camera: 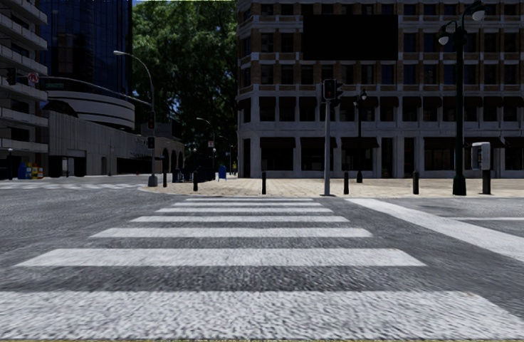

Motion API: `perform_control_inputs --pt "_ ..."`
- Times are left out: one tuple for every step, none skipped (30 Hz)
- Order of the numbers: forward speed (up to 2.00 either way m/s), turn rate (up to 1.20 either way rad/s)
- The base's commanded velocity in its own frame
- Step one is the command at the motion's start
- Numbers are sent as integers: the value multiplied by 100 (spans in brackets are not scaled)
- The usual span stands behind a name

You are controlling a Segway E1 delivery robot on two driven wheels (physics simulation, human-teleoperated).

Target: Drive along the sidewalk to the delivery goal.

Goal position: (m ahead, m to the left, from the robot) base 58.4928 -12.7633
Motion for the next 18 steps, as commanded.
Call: perform_control_inputs --pt "200 0" --pt "200 0" --pt "200 0" --pt "200 0" --pt "200 0" --pt "200 0" --pt "200 0" --pt "200 0" --pt "200 0" --pt "200 0" --pt "200 0" --pt "200 0" --pt "200 0" --pt "200 0" --pt "200 0" --pt "200 0" --pt "200 0" --pt "200 0"
